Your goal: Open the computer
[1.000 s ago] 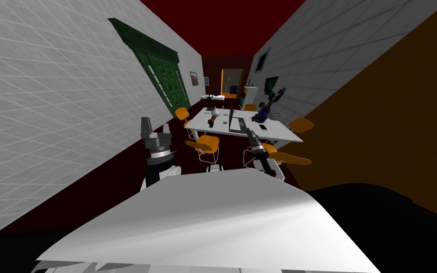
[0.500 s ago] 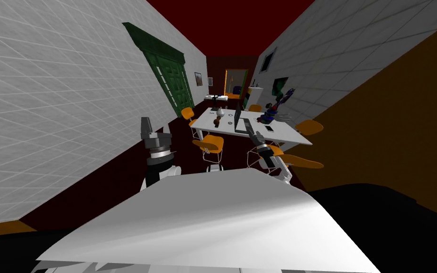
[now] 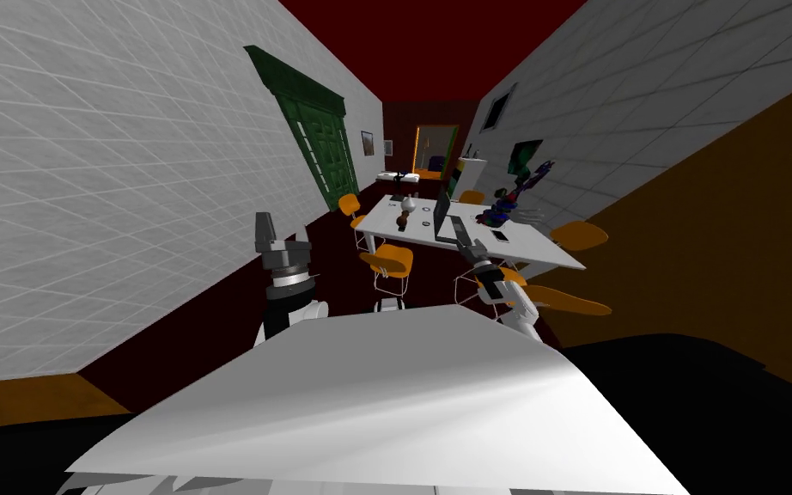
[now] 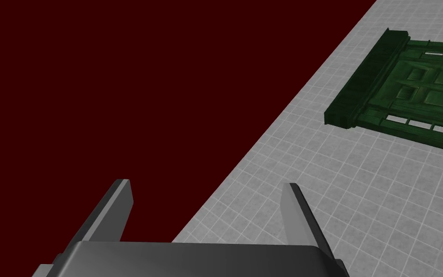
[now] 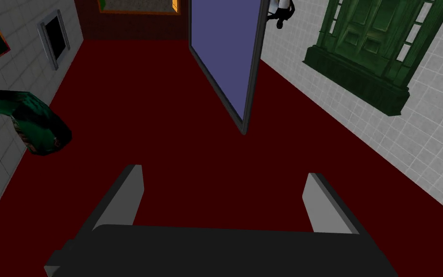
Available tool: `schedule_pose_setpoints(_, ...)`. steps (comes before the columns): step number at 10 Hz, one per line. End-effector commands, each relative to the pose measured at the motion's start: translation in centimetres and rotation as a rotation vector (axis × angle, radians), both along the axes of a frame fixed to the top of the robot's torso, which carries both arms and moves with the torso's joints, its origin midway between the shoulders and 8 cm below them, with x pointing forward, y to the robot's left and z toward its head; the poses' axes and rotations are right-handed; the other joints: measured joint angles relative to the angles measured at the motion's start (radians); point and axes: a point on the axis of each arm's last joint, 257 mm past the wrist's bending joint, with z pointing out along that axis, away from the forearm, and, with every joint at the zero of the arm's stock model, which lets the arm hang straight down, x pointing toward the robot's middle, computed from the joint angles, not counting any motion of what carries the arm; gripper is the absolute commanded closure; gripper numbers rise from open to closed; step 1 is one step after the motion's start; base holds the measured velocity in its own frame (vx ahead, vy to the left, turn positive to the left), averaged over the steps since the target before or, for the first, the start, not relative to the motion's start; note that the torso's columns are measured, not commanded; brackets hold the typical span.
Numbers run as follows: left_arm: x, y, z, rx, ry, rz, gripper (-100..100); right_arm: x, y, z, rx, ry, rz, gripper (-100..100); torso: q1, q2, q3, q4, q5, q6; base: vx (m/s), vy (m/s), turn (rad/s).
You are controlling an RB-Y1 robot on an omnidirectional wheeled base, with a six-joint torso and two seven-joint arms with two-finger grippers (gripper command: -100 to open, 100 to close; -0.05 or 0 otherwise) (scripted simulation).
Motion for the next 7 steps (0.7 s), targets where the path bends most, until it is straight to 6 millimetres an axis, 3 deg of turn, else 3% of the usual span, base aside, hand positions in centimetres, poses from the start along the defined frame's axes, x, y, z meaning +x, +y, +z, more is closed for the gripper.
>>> schedule_pose_setpoints(1, 0.0, 0.0, 0.0, 0.0, 0.0, 0.0, 0, 0.5, -3.1, -0.3, -0.099, 0.039, -0.065, -100, -0.001, 0.0, 0.0, 0.0, 0.0, 0.001, 0.007, 0.074, 0.126)
schedule_pose_setpoints(3, 0.0, 0.0, 0.0, 0.0, 0.0, 0.0, 0, 0.8, -6.8, -0.7, -0.208, 0.085, -0.139, -100, 0.001, 0.0, 0.0, 0.0, 0.001, 0.0, 0.008, 0.107, 0.174)
schedule_pose_setpoints(4, 0.0, 0.0, 0.0, 0.0, 0.0, 0.0, 0, 0.7, -6.9, -0.8, -0.207, 0.087, -0.141, -100, 0.001, 0.0, 0.0, 0.0, 0.001, 0.0, 0.017, 0.074, 0.032)
schedule_pose_setpoints(7, 0.0, 0.0, 0.0, 0.0, 0.0, 0.0, 0, 0.8, -12.5, -1.2, -0.346, 0.156, -0.253, -100, 0.0, 0.0, 0.0, 0.0, 0.0, 0.0, 0.015, 0.091, 0.182)
